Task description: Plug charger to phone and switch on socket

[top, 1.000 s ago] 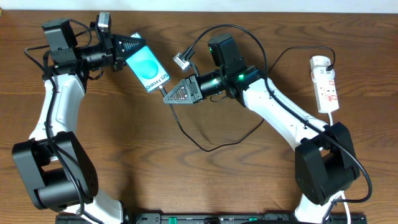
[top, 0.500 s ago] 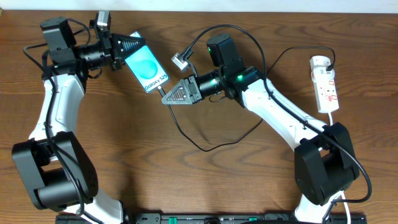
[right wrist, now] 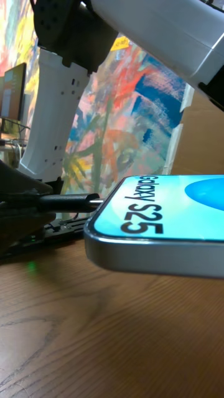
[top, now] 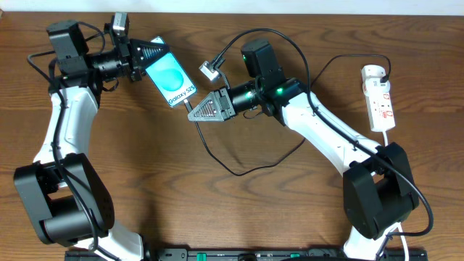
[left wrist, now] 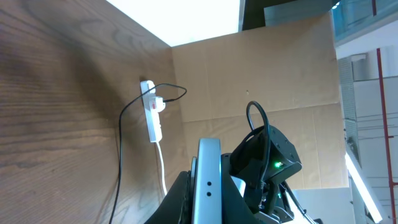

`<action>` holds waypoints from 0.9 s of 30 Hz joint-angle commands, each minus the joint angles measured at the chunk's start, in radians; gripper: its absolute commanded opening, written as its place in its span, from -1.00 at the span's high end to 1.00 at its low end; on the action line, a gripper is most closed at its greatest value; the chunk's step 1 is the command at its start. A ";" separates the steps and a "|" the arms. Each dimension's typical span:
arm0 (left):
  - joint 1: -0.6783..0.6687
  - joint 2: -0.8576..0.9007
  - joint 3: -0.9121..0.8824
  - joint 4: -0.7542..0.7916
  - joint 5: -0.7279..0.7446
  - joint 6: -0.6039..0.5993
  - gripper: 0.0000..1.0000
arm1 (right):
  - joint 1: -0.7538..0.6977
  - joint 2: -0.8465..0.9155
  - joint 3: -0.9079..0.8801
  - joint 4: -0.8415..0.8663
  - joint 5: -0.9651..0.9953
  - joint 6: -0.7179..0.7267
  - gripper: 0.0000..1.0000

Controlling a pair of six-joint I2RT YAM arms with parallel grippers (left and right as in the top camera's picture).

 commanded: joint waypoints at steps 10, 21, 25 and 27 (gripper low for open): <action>-0.045 0.005 0.005 0.005 0.077 0.029 0.86 | 0.000 -0.004 0.007 0.029 -0.049 0.002 0.98; -0.050 0.005 0.005 0.016 0.077 0.029 0.86 | -0.005 -0.004 0.007 0.013 -0.040 0.002 0.98; -0.050 0.005 0.005 0.016 0.077 0.029 0.86 | -0.005 -0.004 0.007 -0.001 0.005 0.008 0.98; -0.050 0.005 0.005 0.016 0.077 0.029 0.85 | -0.005 -0.004 0.007 -0.004 0.008 0.013 0.98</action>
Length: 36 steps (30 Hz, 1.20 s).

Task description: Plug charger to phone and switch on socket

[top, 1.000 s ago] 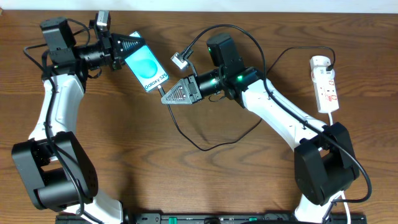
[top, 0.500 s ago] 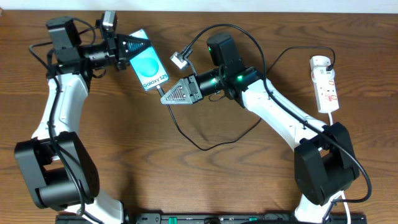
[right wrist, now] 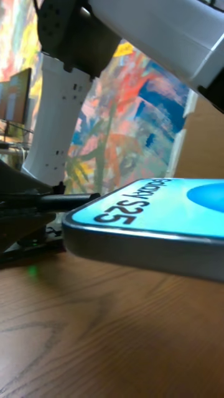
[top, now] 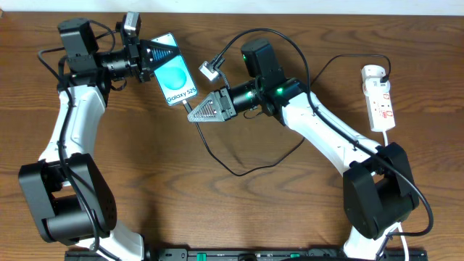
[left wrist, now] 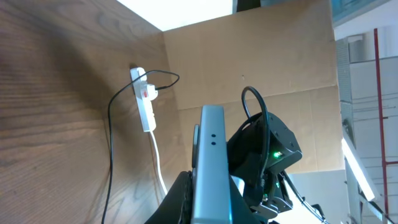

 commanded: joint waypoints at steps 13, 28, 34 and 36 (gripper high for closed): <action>-0.003 0.005 0.005 0.009 0.050 0.020 0.86 | -0.007 -0.004 0.007 0.019 0.057 0.058 0.98; -0.003 0.005 0.005 0.009 0.050 0.020 0.85 | -0.007 -0.004 0.007 0.068 0.111 0.101 0.98; -0.003 0.005 0.005 0.009 0.050 0.019 0.86 | -0.011 -0.004 0.007 0.072 0.111 0.101 0.98; -0.003 0.005 0.005 0.009 0.050 0.019 0.86 | -0.012 -0.004 0.007 0.071 0.111 0.101 0.98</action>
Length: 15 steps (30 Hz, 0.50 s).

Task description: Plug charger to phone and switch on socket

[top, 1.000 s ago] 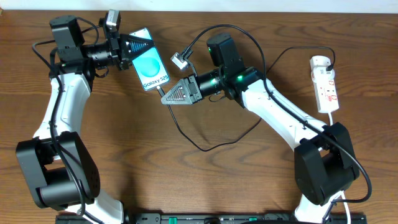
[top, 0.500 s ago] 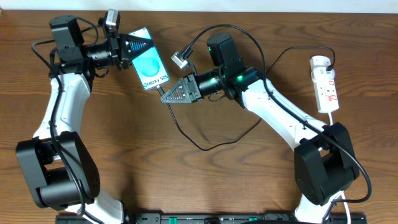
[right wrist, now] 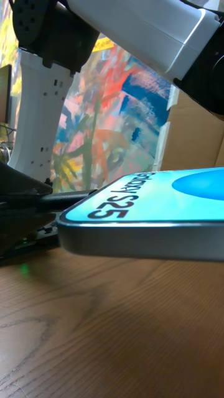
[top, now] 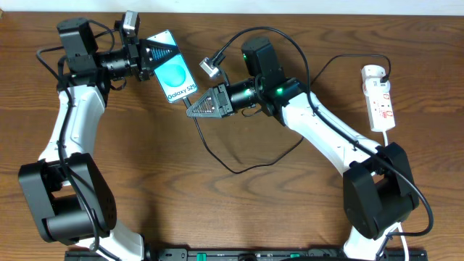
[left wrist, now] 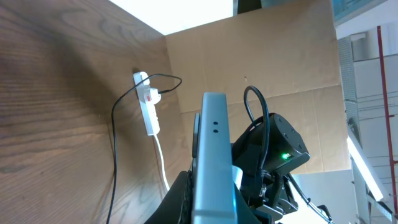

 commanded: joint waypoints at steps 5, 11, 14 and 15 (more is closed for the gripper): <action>-0.005 0.004 0.005 -0.002 0.059 0.005 0.86 | -0.012 -0.004 0.007 0.014 0.055 0.014 0.98; -0.005 0.004 0.005 -0.002 0.059 0.005 0.86 | -0.012 -0.004 0.007 0.014 0.055 0.014 0.92; -0.005 0.004 0.005 -0.002 0.059 0.005 0.86 | -0.012 -0.004 0.007 0.014 0.055 0.014 0.85; -0.005 0.004 0.005 -0.002 0.059 0.005 0.86 | -0.012 -0.004 0.007 0.014 0.055 0.014 0.85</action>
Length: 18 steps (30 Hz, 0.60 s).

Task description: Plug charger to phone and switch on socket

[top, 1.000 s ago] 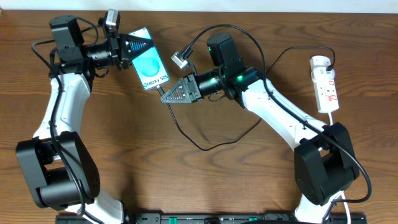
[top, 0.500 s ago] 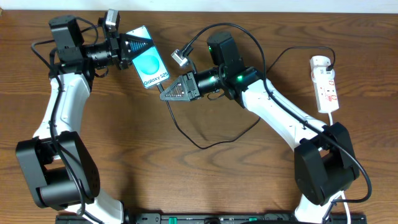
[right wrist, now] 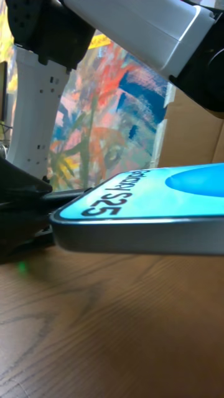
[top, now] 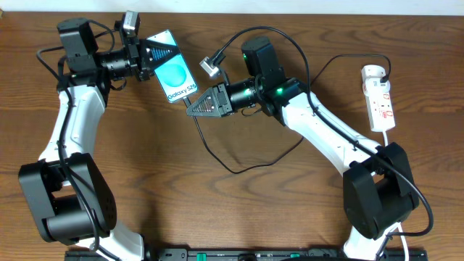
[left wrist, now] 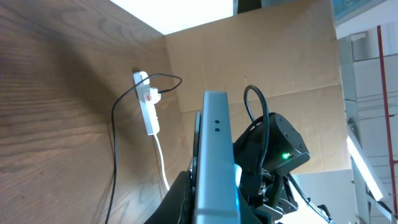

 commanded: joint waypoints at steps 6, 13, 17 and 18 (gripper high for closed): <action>-0.005 0.004 0.005 -0.002 0.058 0.005 0.85 | -0.012 -0.004 0.007 0.009 0.041 0.010 0.56; -0.003 0.004 0.005 -0.002 0.058 0.005 0.86 | -0.011 -0.004 0.007 0.009 0.041 0.010 0.37; -0.002 0.004 0.005 -0.001 0.058 0.005 0.86 | -0.011 -0.004 0.007 0.009 0.041 0.009 -0.03; -0.002 0.004 0.005 -0.001 0.058 0.005 0.86 | -0.011 -0.004 0.007 0.009 0.041 0.009 -0.18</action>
